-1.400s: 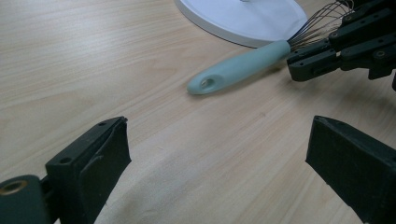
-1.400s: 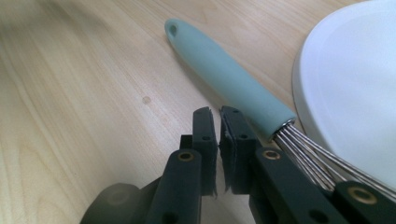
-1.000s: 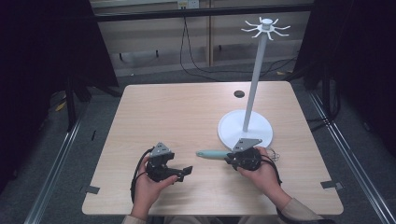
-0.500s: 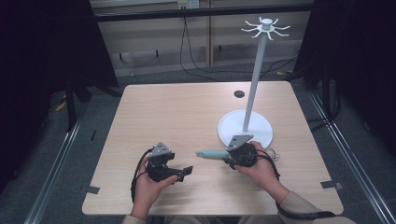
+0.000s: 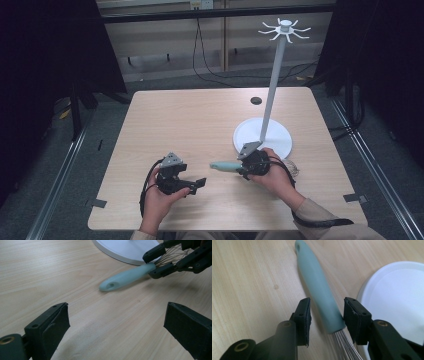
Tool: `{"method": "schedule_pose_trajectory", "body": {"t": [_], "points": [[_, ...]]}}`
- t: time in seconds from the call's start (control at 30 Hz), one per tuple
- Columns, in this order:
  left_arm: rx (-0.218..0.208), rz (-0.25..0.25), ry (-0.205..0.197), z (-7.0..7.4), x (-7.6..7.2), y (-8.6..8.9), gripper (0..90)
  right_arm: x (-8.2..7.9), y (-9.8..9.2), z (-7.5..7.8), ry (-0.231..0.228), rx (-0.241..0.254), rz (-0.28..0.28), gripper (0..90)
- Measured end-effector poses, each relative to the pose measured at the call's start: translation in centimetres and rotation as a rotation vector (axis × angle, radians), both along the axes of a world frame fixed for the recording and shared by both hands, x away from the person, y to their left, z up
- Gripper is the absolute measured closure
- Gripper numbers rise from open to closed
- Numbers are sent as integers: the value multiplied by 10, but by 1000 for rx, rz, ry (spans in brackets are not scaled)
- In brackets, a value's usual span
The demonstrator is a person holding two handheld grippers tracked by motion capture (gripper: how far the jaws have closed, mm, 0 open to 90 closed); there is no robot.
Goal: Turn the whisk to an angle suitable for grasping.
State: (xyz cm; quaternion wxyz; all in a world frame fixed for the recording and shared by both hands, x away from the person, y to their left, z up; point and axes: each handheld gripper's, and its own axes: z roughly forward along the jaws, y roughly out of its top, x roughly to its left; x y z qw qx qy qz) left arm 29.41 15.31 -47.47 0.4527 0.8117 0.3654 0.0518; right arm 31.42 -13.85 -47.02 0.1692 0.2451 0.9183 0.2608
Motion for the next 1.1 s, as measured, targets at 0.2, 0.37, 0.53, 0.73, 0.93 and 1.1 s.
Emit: {"method": "schedule_pose_trajectory", "body": {"t": [0.2, 0.37, 0.53, 0.73, 0.93, 1.1], "points": [[-1, 8, -3, 0, 0, 1, 58, 0, 7, -6, 29, -7, -15, 631], [0, 10, -5, 1, 0, 1, 58, 3, 8, -2, 67, 4, -11, 671], [-2, 11, -7, 2, 0, 2, 58, 7, 11, -2, 77, -3, -2, 671], [-5, 17, -12, 3, 1, 3, 58, 9, 15, 0, 82, -11, -1, 692], [-6, 19, -11, 3, 1, 4, 58, 14, 10, 16, 81, 104, 19, 900], [-7, 15, -12, 3, 0, 3, 58, 15, 13, 12, 116, 56, -5, 688]]}}
